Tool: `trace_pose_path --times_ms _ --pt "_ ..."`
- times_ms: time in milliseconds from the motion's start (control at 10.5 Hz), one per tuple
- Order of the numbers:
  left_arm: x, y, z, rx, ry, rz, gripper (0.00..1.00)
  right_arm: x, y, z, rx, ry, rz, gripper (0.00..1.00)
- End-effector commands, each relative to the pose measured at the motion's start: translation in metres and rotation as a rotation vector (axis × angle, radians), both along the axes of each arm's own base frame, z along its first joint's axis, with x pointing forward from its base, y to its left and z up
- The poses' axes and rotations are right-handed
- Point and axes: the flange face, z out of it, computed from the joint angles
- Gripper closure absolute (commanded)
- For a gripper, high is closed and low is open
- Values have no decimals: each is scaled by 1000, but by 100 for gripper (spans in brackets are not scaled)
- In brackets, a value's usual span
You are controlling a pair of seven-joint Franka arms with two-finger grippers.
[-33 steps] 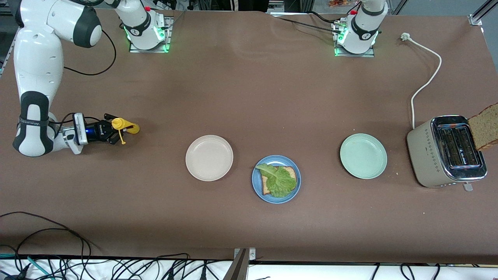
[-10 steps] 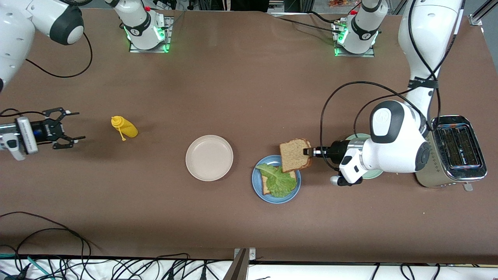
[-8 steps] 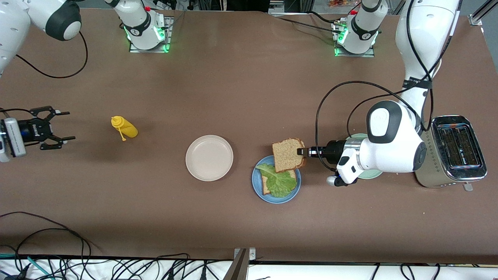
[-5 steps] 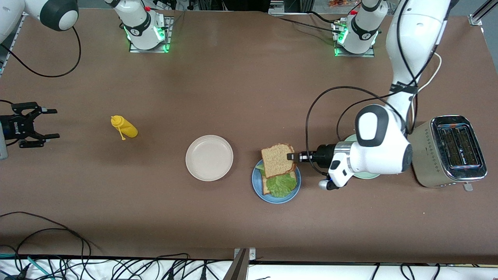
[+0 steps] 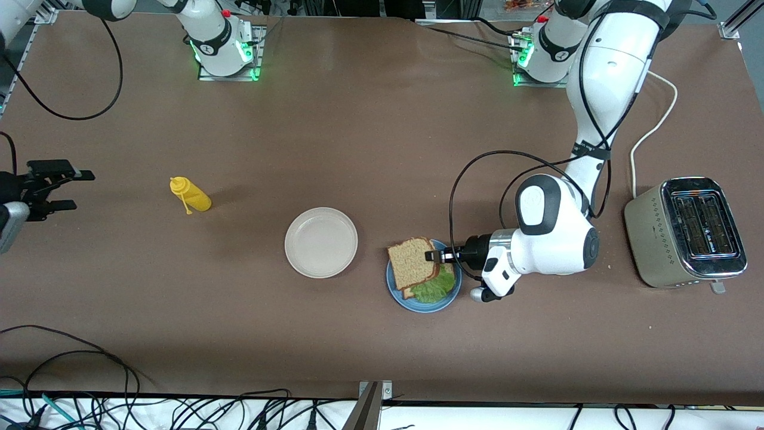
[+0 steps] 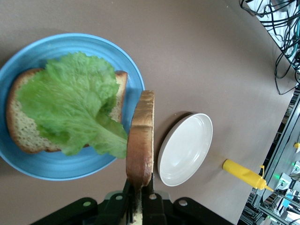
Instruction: Make sandwich in blue plate with both arms
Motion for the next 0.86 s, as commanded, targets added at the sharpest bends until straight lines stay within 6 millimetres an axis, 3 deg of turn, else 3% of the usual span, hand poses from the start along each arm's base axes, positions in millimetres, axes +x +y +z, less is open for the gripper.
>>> trace_pose_path --times_ms 0,95,382,573,764 --pt "12 19 -12 -26 -38 -14 100 3 66 39 -331 10 -94 1" --pt "12 19 -14 -25 -36 -16 100 7 90 46 -424 -19 -95 1" --pt "11 19 -25 -21 -27 -17 100 6 114 30 -494 -97 -88 2" --pt "9 21 -38 -16 -14 -21 87 -12 115 12 -486 -164 -104 1" --pt "8 21 -50 -12 0 -22 65 -24 129 6 -491 -208 -108 0"
